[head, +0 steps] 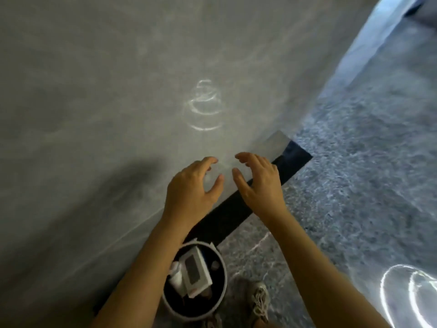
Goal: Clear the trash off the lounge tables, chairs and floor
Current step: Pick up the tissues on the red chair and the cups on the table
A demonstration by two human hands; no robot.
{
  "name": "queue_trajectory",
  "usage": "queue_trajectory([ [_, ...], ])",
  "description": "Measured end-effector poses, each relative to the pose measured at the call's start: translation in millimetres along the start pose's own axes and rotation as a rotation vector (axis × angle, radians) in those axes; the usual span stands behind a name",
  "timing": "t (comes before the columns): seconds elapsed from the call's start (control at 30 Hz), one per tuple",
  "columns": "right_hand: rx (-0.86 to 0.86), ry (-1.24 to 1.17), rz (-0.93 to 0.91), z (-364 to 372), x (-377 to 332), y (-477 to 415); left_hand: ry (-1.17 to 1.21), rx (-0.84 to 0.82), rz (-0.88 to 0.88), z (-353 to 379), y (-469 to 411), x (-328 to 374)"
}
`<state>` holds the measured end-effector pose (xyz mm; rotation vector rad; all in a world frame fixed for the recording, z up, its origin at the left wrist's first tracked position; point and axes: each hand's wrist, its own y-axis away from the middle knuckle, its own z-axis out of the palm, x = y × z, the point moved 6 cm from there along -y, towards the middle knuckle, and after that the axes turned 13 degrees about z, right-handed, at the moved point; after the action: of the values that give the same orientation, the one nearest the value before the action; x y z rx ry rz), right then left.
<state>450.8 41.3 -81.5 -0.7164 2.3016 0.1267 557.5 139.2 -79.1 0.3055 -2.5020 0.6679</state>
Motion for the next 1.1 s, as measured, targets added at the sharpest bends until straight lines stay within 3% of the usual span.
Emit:
queue_trajectory([
  [0.3, 0.485, 0.188, 0.299, -280.7, 101.8, 13.2, 0.180, -0.099, 0.517, 53.5, -145.1, 245.6],
  [0.57, 0.717, 0.336, 0.671, -471.7, 263.2, 120.5, 0.304, -0.330, 0.801, 197.6, -176.6, 446.8],
  [0.83, 0.634, 0.404, 0.956, -591.7, 429.5, 191.4, 0.308, -0.622, 0.911, 378.8, -180.0, 617.8],
  [1.1, 0.430, 0.365, 1.193, -633.0, 601.3, 220.3, 0.222, -0.824, 1.005, 545.6, -189.7, 729.0],
])
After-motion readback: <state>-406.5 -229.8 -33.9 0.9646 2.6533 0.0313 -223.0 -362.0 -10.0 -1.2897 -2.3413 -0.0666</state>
